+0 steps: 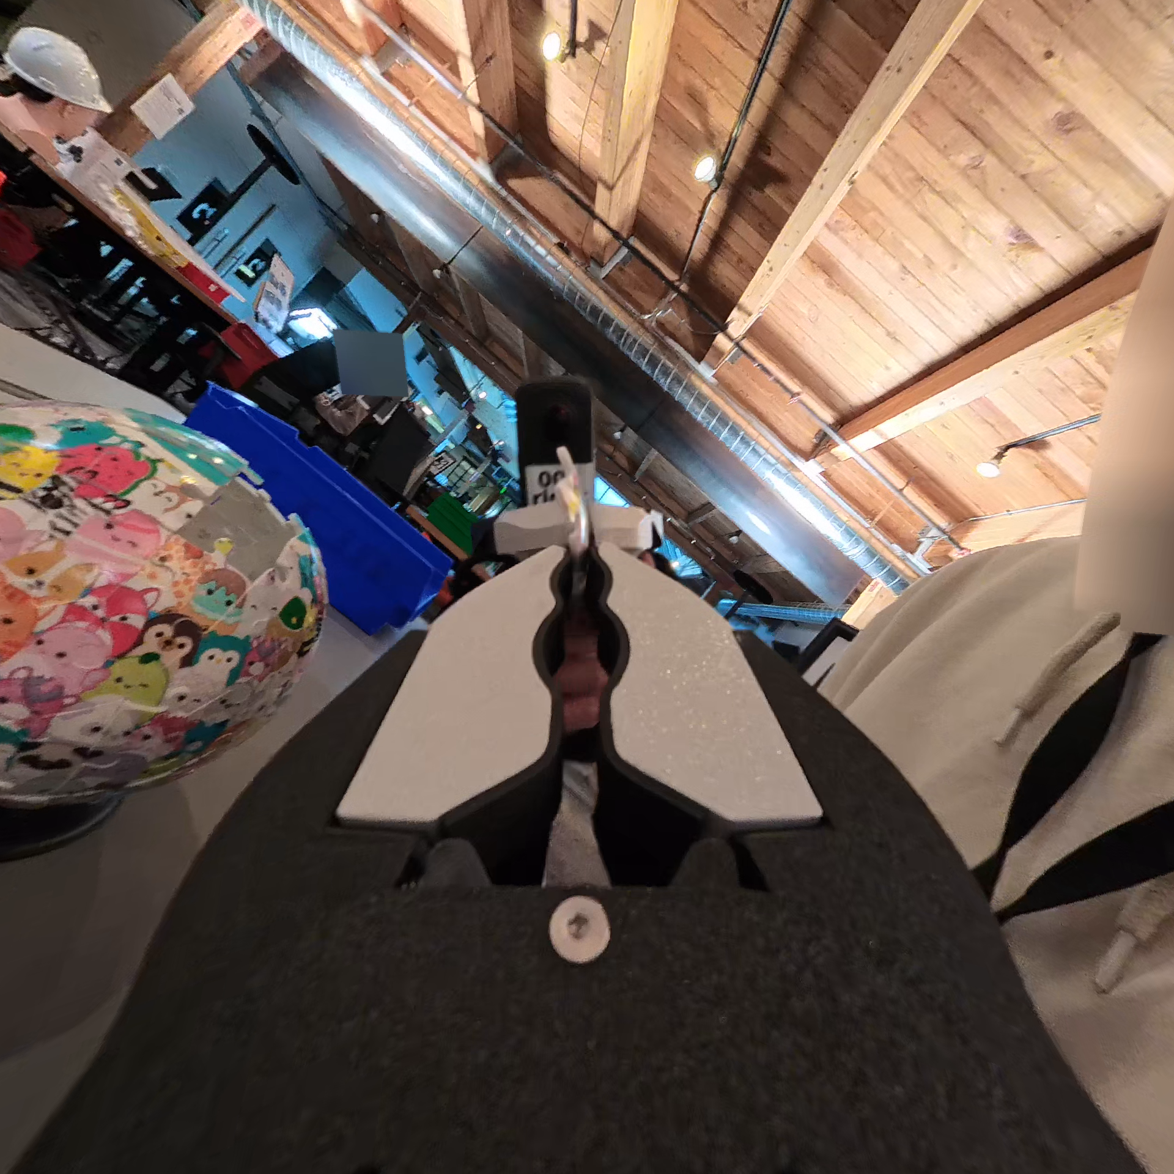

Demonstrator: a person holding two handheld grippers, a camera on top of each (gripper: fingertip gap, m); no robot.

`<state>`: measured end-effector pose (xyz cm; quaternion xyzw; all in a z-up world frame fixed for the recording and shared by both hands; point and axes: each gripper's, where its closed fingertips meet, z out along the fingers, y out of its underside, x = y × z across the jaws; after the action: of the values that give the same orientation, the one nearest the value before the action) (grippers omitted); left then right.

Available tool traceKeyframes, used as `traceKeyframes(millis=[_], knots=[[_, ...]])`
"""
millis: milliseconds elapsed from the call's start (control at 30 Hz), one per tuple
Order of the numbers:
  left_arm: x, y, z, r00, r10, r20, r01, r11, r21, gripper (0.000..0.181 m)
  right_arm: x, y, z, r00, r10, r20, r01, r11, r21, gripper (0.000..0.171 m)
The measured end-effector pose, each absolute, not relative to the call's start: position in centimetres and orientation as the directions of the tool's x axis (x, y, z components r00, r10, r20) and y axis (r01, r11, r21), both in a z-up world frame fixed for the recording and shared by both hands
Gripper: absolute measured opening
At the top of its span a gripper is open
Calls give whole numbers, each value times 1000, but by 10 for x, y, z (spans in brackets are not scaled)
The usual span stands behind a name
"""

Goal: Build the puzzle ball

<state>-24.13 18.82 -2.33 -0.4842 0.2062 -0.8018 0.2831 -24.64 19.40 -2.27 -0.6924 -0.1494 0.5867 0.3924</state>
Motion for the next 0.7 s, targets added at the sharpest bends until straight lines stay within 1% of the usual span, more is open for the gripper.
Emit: traceKeyframes(millis=[33, 67, 100, 133, 233, 300, 367, 500, 600, 700], knots=[[-241, 191, -28, -347, -661, 665, 242, -748, -618, 6, -242, 197, -22, 288, 663, -691, -247, -646, -722, 1], [-242, 196, -35, -301, -673, 676, 234, -739, -632, 15, -234, 204, -21, 322, 652, -686, -238, -646, -725, 1], [-244, 205, -43, -238, -688, 685, 229, -725, -649, 18, -222, 212, -23, 378, 631, -678, -214, -653, -727, 1], [-248, 211, -49, -183, -711, 678, 227, -702, -675, 17, -211, 221, -28, 431, 602, -672, -170, -677, -716, 1], [-254, 222, -68, -9, -795, 607, 146, -601, -786, 4, -198, 238, -38, 464, 491, -738, -100, -798, -594, 1], [-254, 225, -73, 72, -838, 542, 101, -534, -839, 0, -196, 247, -51, 525, 469, -710, -41, -819, -572, 2], [-252, 226, -79, 143, -867, 476, 45, -475, -879, 0, -196, 250, -63, 558, 452, -696, 4, -840, -542, 2], [-246, 233, -84, 214, -918, 335, -62, -355, -933, 1, -198, 250, -75, 568, 434, -699, 30, -860, -509, 2], [-239, 241, -83, 224, -944, 240, -144, -276, -950, 10, -194, 252, -81, 603, 432, -671, 53, -861, -506, 2], [-230, 247, -83, 196, -972, 132, -231, -176, -957, 11, -194, 252, -81, 603, 436, -668, 65, -861, -504, 2]])
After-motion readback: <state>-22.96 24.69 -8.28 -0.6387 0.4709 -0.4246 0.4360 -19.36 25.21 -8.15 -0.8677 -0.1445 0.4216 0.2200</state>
